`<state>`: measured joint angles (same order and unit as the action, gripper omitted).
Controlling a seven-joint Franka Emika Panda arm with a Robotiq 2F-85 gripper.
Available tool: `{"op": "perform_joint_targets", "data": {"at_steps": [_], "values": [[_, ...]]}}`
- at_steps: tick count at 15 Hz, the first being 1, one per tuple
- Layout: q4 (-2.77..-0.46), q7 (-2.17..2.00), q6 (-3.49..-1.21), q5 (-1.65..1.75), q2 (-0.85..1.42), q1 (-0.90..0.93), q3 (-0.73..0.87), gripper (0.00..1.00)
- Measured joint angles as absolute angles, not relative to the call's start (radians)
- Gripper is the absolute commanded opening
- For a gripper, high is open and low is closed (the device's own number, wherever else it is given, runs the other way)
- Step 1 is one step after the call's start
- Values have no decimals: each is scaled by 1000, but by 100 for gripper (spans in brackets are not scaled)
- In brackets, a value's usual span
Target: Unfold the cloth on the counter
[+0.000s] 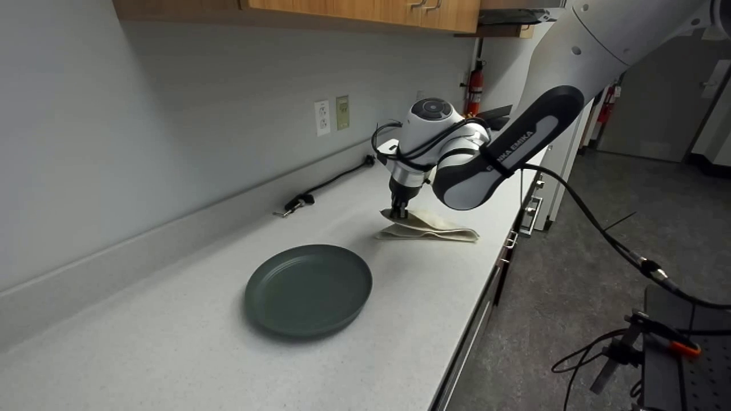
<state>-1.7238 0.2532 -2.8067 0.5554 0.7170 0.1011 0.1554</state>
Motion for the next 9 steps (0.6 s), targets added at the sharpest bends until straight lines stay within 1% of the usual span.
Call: {"op": "perform_joint_targets", "data": {"at_steps": [4,9], "values": [[-1723,228,-2826,555,684,102,170,0],[-1726,138,-2980,560,601,129,257,0]]}}
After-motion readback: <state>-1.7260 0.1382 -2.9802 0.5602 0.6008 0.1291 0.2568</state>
